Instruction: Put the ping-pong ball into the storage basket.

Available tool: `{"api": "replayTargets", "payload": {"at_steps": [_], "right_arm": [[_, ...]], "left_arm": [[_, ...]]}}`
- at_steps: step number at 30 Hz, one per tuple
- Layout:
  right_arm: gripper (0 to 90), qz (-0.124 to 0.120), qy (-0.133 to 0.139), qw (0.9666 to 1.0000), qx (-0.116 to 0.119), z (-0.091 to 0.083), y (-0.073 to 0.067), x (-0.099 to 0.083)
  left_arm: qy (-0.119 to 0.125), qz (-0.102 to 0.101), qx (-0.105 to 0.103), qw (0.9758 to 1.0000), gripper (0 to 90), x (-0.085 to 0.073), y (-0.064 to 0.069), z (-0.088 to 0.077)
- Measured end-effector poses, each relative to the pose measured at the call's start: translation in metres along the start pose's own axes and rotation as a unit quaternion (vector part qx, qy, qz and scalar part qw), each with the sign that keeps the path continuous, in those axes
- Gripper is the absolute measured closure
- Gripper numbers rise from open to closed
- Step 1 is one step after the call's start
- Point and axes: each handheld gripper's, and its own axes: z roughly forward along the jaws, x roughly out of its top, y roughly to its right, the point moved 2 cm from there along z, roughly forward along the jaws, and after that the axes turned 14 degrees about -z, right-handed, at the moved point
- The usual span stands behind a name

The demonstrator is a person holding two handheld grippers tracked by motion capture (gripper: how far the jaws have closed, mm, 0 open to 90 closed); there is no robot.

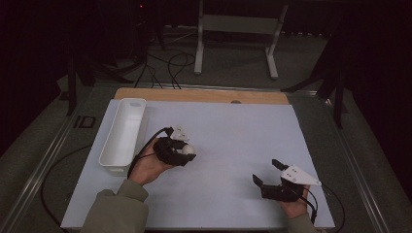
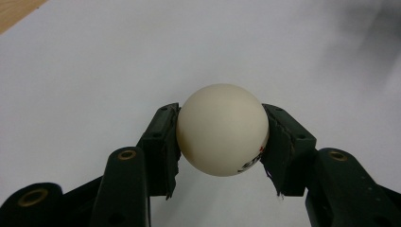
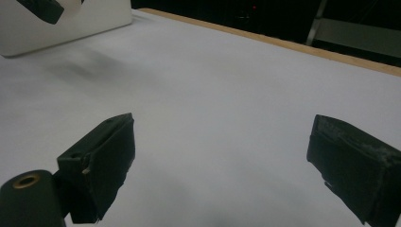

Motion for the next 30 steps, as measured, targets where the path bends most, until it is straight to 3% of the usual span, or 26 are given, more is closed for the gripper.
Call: {"api": "replayTargets", "payload": {"at_steps": [30], "right_arm": [[8.3, -0.001, 0.000, 1.0000, 0.001, 0.001, 0.000, 0.000]], "left_arm": [[0.006, -0.011, 0.012, 0.9998, 51.3, 0.001, -0.006, -0.010]]}}
